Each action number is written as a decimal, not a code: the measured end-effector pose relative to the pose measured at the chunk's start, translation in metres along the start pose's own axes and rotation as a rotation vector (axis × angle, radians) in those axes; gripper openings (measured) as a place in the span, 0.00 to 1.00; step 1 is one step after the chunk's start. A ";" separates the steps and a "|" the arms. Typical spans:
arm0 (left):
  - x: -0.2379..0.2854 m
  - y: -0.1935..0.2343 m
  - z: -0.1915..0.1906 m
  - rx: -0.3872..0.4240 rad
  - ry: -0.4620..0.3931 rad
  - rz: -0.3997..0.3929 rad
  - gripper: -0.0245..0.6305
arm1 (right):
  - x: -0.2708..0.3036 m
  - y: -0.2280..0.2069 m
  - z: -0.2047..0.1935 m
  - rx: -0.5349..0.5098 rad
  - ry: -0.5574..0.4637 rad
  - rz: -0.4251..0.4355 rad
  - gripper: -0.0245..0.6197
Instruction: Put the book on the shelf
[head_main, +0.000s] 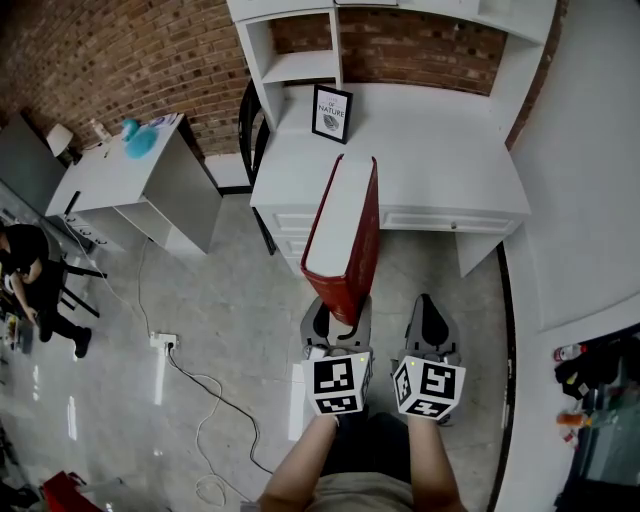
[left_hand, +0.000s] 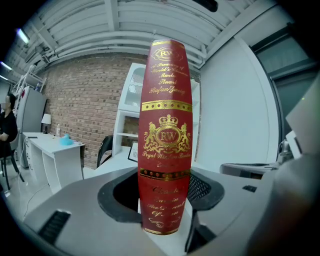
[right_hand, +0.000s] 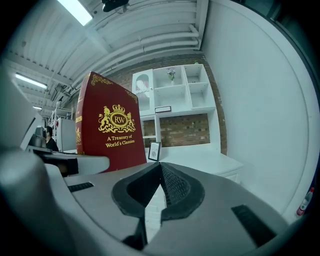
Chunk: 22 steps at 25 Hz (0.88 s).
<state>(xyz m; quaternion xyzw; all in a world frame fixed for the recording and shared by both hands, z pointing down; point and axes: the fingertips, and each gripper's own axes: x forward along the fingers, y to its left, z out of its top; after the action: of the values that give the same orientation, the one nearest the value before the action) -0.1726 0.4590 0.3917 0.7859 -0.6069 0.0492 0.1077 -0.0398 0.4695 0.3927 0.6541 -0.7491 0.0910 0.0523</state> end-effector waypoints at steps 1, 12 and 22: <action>0.004 0.003 0.001 -0.001 0.004 0.000 0.41 | 0.005 0.002 0.001 -0.002 0.001 0.001 0.06; 0.038 0.006 -0.002 -0.025 0.030 -0.005 0.41 | 0.035 -0.006 -0.001 -0.006 0.028 -0.003 0.06; 0.095 -0.005 0.005 -0.030 0.035 0.011 0.41 | 0.086 -0.035 0.010 -0.010 0.035 0.023 0.06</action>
<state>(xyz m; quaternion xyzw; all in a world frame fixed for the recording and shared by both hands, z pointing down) -0.1437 0.3690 0.4058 0.7799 -0.6099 0.0544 0.1298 -0.0166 0.3795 0.4024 0.6437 -0.7559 0.0992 0.0673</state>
